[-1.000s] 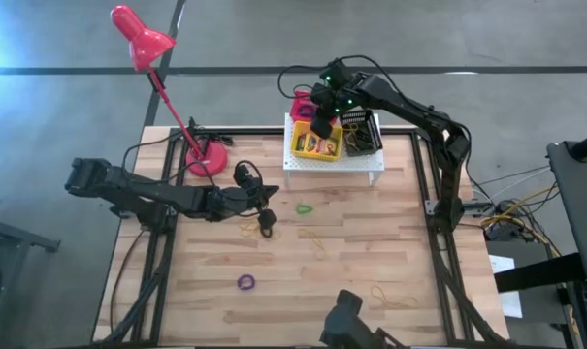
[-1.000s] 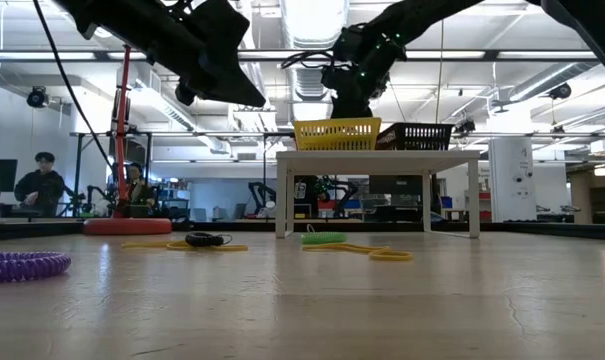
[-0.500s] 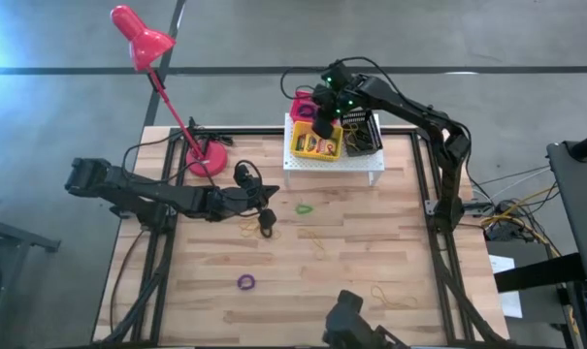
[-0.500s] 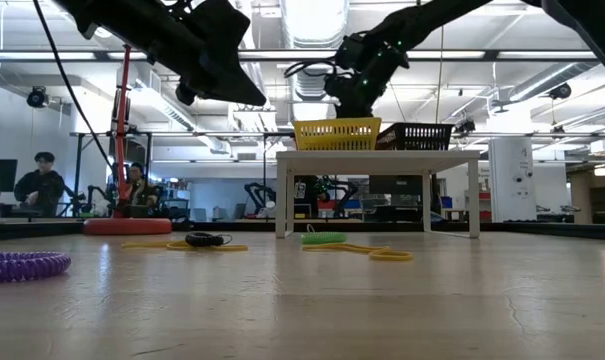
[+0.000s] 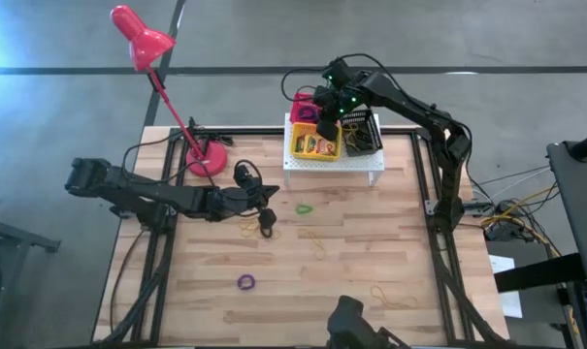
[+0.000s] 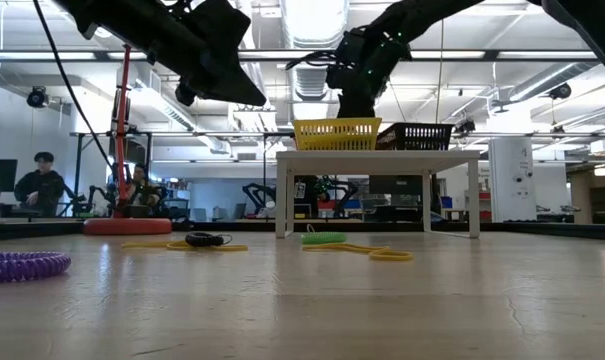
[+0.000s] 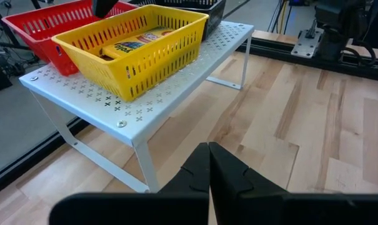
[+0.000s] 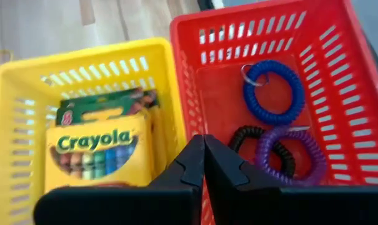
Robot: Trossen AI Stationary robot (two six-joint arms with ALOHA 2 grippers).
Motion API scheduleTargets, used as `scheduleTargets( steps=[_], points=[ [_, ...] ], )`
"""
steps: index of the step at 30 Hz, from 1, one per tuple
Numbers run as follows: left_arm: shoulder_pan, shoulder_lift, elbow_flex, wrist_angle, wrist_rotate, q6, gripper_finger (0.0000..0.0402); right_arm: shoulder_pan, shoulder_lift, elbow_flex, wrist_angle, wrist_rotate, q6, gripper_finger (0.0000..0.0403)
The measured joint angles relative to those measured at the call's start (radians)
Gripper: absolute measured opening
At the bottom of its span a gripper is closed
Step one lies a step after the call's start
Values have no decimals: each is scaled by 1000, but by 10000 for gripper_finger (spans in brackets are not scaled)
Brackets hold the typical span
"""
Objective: Pick & Place Office Desk Supplies
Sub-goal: Adjust the red bin on the shelf
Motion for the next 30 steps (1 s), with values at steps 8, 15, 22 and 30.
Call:
scheduleTargets(
  steps=[8, 15, 22, 30],
  points=[
    [0, 0, 0, 0, 0, 0, 1, 1, 0, 13, -55, -3, -22, 8],
    [0, 0, 0, 0, 0, 0, 1, -1, 0, 13, 72, 5, 11, 8],
    [0, 0, 0, 0, 0, 0, 1, -15, 43, 8, 158, 11, 61, 8],
    [0, 0, 0, 0, 3, 0, 1, -21, 94, 13, 117, -20, 22, 8]
  ],
)
